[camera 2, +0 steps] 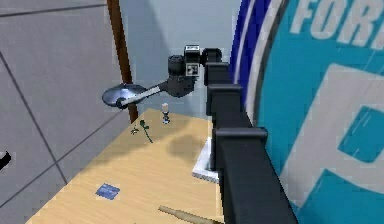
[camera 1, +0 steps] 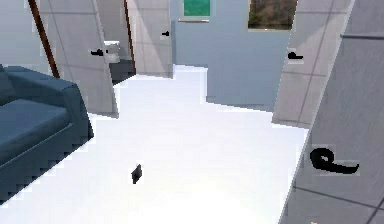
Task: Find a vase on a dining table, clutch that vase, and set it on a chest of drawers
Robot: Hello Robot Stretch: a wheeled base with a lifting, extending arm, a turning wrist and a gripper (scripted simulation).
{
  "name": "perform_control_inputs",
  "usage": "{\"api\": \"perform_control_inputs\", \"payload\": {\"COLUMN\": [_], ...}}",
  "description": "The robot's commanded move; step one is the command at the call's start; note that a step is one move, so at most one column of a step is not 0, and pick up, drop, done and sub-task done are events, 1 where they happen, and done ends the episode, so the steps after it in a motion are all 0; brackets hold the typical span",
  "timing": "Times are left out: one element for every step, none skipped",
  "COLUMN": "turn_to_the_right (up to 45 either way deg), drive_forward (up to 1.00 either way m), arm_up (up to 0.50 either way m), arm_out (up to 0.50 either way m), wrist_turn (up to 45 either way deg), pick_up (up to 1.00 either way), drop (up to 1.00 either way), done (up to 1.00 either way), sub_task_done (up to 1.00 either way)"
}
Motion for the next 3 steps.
{"api": "perform_control_inputs", "payload": {"turn_to_the_right": [0.0,0.0,0.0], "drive_forward": [0.0,0.0,0.0], "arm_up": [0.0,0.0,0.0], "arm_out": [0.0,0.0,-0.36], "wrist_turn": [-45.0,-33.0,0.0], "pick_up": [0.0,0.0,0.0], "drop": [0.0,0.0,0.0], "done": [0.0,0.0,0.0], "sub_task_done": [0.0,0.0,0.0]}}
